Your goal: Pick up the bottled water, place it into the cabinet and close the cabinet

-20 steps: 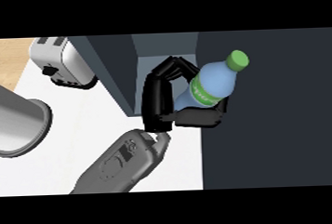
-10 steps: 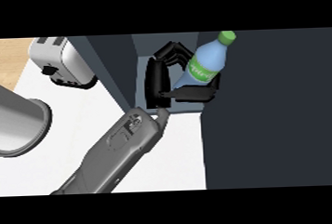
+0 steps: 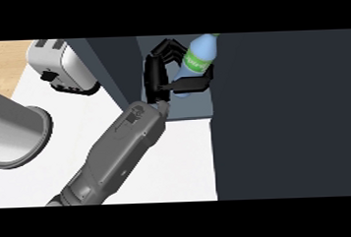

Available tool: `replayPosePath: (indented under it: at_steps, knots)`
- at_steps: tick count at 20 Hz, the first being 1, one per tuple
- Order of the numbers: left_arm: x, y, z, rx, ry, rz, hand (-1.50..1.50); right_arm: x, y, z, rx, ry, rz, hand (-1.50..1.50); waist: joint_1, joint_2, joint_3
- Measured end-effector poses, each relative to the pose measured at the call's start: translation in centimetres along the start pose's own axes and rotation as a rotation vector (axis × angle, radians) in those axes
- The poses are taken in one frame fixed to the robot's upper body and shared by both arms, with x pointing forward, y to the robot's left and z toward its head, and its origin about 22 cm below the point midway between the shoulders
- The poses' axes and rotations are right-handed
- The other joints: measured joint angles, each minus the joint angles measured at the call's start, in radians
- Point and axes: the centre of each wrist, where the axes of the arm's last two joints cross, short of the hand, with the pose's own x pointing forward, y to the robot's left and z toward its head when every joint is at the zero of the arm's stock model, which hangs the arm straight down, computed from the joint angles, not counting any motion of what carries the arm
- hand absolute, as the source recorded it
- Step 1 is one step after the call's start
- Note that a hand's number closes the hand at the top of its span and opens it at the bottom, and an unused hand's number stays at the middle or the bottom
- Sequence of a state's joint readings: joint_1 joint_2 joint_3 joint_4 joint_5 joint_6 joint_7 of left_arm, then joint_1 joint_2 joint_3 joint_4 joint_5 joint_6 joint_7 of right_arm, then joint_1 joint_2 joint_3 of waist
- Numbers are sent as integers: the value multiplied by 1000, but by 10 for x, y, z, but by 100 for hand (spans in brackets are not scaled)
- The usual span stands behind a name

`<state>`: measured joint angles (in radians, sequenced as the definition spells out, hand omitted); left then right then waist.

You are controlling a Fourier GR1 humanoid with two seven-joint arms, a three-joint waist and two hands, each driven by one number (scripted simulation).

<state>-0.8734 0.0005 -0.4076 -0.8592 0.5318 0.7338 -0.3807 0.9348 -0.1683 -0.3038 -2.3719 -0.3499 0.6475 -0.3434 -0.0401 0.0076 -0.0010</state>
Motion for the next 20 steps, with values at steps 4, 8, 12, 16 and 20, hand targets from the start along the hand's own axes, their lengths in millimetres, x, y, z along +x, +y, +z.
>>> replayPosePath:
  at_steps: [4,8,12,16,20]
  knots:
    - [-10,6,-9,24,-4,-11,150,0,-1,-1,3,-6,-7,-150,-4,3,0]
    - [-15,10,-23,21,-24,-66,150,-3,2,-4,7,-24,-31,-150,-6,3,0]
    - [-19,14,-35,7,-28,-172,-150,-5,3,-4,8,-32,-49,-150,-10,5,0]
    - [-19,11,-43,0,-29,-246,-150,-4,0,-6,19,-29,-40,-150,-14,7,0]
    - [-20,12,-50,7,-23,-293,-150,-6,1,-11,19,-43,-46,-150,-22,11,0]
